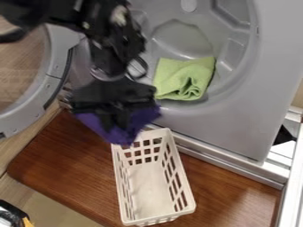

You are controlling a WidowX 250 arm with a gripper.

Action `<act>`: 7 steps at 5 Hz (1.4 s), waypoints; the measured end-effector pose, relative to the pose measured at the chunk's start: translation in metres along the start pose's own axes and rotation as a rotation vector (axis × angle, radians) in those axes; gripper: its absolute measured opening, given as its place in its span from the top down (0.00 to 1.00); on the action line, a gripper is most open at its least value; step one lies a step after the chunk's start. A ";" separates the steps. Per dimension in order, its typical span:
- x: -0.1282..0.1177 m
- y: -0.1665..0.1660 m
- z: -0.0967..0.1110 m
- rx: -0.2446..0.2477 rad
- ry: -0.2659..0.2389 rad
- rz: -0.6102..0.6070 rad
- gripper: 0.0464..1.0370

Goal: Put the purple cloth in the white basket

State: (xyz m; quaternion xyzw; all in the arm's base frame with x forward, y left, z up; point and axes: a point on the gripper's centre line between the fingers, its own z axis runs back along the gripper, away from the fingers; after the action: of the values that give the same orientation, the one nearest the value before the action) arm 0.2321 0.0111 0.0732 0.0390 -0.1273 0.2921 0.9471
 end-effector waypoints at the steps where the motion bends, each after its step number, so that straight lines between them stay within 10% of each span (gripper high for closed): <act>1: -0.016 -0.013 -0.020 -0.044 0.026 -0.044 0.92; 3: -0.042 -0.026 -0.069 -0.107 0.107 -0.067 0.88; 6: -0.045 -0.027 -0.083 -0.099 0.162 -0.085 0.07; 7: -0.043 -0.024 -0.083 -0.094 0.171 -0.086 0.04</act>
State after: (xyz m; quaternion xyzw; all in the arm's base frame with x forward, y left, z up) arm 0.2292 -0.0199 -0.0181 -0.0251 -0.0579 0.2471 0.9669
